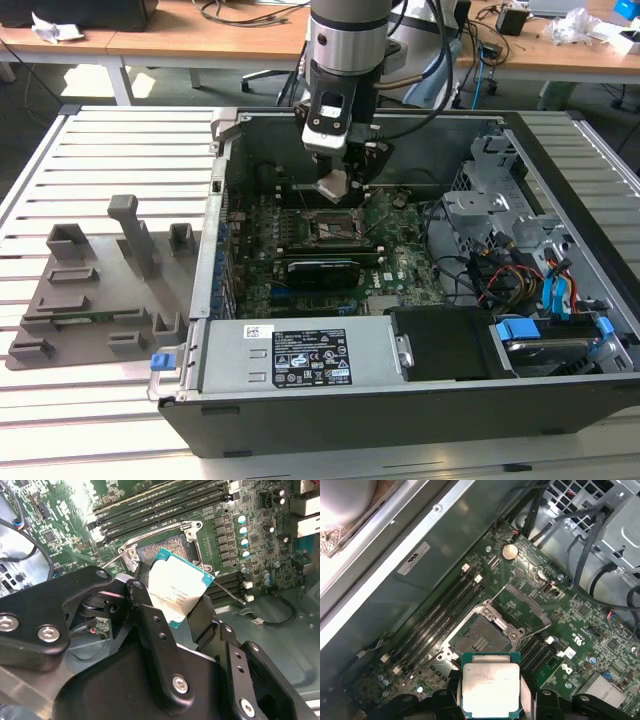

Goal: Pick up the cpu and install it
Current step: 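Place the cpu into insertion slot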

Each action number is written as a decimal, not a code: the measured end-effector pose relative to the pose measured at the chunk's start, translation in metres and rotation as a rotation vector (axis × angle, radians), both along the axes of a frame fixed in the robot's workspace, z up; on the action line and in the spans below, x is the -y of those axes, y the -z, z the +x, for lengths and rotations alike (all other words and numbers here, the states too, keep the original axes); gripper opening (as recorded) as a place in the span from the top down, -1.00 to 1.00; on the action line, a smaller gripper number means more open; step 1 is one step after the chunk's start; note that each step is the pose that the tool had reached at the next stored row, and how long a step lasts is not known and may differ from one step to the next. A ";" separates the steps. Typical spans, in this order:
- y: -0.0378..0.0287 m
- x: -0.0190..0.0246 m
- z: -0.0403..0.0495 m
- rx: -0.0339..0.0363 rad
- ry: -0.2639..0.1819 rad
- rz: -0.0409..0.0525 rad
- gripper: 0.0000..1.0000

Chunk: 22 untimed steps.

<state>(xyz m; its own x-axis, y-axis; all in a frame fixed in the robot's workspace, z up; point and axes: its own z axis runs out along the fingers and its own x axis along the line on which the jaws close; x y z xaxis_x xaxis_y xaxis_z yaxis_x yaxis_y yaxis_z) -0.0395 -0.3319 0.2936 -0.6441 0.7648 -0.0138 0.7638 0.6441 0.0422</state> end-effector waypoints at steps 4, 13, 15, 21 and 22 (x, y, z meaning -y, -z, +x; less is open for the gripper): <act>0.0000 0.0000 0.0000 0.0000 0.062 0.0000 -0.09; 0.0000 0.0000 0.0000 0.0000 0.171 0.0000 -0.09; 0.0000 0.0000 0.0000 0.0000 0.200 0.0000 -0.09; 0.0000 0.0000 0.0000 0.0000 0.264 0.0000 -0.09; 0.0000 0.0000 0.0000 0.0000 0.274 0.0001 -0.09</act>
